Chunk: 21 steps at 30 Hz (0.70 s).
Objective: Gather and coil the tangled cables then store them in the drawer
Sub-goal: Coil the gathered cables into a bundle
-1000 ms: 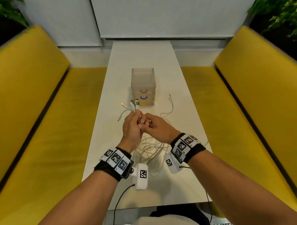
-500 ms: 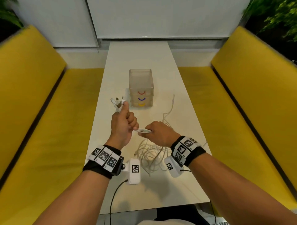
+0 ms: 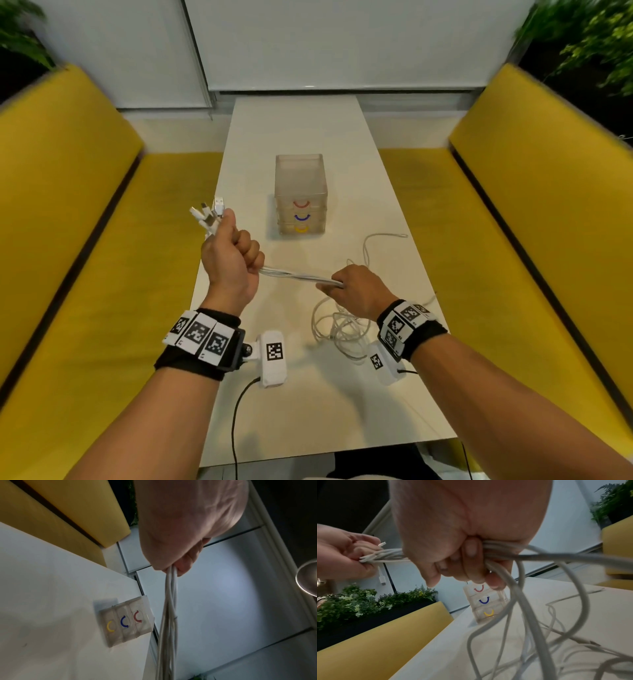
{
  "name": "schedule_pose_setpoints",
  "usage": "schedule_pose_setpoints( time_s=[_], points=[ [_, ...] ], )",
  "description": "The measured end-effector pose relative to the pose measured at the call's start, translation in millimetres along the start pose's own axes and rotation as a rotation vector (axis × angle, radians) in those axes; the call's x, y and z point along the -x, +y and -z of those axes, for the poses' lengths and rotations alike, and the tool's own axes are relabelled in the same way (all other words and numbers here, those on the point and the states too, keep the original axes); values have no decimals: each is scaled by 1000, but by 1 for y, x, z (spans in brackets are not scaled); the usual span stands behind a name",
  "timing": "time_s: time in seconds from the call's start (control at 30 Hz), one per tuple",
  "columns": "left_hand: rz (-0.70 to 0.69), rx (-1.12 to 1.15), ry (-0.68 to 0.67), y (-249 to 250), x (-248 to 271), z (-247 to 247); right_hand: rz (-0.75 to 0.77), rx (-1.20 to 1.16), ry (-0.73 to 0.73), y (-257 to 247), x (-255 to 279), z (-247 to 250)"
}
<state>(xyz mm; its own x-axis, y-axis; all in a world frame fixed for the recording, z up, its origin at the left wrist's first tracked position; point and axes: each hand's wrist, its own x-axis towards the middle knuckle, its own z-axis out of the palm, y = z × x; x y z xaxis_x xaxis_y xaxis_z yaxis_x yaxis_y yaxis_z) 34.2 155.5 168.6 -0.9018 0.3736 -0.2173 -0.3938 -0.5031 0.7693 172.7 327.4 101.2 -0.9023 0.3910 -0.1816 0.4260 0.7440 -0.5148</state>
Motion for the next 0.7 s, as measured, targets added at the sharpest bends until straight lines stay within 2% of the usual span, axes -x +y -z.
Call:
schedule_pose_setpoints(
  time_s=[0.17, 0.3, 0.4, 0.47, 0.6, 0.7],
  points=[
    [6, -79, 29, 2, -7, 5, -97, -89, -32, 9, 1, 12],
    [20, -246, 3, -5, -9, 7, -150, -566, -97, 10, 6, 20],
    [42, -316, -30, -10, -11, 8, -130, -934, -145, 4, 12, 36],
    [55, -335, -69, -13, -12, 7, -116, -1094, -173, -2, 14, 47],
    [98, -355, -102, -17, -9, 0, -101, -1127, -100, -18, 12, 61],
    [74, -454, -111, -21, -1, -8, -107, -1140, -29, -32, 8, 67]
  ],
)
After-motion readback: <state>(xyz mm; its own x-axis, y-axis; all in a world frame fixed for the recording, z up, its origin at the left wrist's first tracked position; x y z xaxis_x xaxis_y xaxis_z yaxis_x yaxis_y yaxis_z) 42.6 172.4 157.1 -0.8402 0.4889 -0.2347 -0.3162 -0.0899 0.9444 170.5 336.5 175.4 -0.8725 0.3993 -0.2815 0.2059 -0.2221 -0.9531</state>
